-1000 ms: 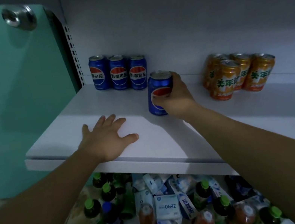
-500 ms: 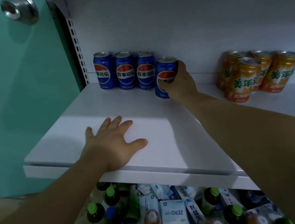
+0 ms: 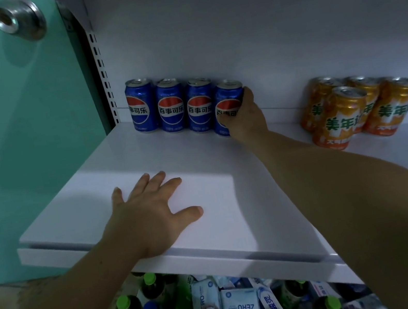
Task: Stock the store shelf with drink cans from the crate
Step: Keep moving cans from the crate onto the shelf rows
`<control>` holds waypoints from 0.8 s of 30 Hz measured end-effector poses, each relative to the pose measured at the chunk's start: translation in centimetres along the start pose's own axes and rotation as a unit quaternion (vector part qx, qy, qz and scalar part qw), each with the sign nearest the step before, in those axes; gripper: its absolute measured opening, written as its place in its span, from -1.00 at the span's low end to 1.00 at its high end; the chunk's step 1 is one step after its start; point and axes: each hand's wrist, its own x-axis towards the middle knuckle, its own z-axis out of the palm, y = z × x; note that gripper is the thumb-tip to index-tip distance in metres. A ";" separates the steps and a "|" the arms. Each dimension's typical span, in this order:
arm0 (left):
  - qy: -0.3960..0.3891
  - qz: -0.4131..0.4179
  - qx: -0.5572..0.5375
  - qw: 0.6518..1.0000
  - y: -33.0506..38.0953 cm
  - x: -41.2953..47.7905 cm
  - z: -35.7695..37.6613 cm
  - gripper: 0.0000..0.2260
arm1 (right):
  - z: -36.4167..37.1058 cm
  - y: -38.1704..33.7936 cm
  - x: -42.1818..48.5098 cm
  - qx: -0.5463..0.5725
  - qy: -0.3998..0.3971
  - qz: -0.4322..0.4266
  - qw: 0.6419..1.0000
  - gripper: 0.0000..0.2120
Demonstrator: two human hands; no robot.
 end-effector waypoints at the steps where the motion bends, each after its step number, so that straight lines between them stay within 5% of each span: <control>1: -0.001 0.000 0.001 1.000 0.0 0.0 0.0 -0.31 | 0.1 0.1 0.2 0.003 -0.001 0.005 1.000 -0.22; 13: 0.002 -0.001 0.001 1.000 -0.2 0.3 0.2 -0.31 | -0.3 -0.7 0.6 0.025 -0.036 0.057 0.997 -0.22; 24: -0.023 0.003 -0.022 0.999 1.3 -1.1 -1.6 -0.31 | -13.2 -3.1 -8.2 -0.267 -0.138 0.053 0.952 -0.28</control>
